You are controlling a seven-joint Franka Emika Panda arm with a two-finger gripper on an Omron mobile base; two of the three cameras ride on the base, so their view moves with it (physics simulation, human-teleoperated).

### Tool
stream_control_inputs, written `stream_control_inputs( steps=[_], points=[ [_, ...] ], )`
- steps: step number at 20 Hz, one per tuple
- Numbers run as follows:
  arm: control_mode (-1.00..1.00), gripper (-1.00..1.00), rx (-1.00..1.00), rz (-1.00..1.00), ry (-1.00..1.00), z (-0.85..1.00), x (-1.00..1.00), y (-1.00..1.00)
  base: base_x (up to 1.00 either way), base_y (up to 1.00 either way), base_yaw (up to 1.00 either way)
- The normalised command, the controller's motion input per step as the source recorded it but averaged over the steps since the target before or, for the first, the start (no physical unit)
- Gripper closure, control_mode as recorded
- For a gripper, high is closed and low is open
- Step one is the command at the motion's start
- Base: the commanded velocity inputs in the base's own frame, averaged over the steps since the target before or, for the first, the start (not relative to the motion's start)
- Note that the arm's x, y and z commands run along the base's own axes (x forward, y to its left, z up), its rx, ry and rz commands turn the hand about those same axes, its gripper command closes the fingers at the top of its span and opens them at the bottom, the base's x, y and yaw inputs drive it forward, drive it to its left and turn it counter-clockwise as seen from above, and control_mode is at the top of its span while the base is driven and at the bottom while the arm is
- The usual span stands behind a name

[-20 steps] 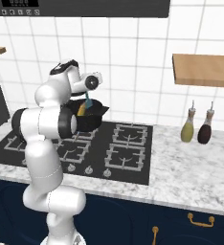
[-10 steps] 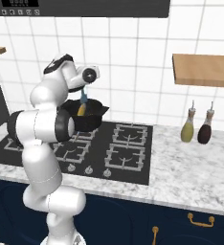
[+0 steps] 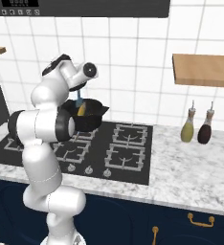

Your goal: Put the lemon and cucumber in the pot. Retrieve the spatula and lightly stir the vegetables in the pot.

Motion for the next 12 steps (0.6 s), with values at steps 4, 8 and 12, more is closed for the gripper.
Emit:
stream_control_inputs(
  steps=[4,8,12],
  points=[
    [-1.0,1.0,0.03,0.11,0.01,-0.04,0.07,0.02,0.0,0.0,0.0],
    [-1.0,1.0,0.0,0.07,0.0,-0.49,0.51,0.0,0.0,0.0,0.0],
    [-1.0,1.0,0.0,0.1,0.0,-0.56,0.35,0.0,0.0,0.0,0.0]
  ],
)
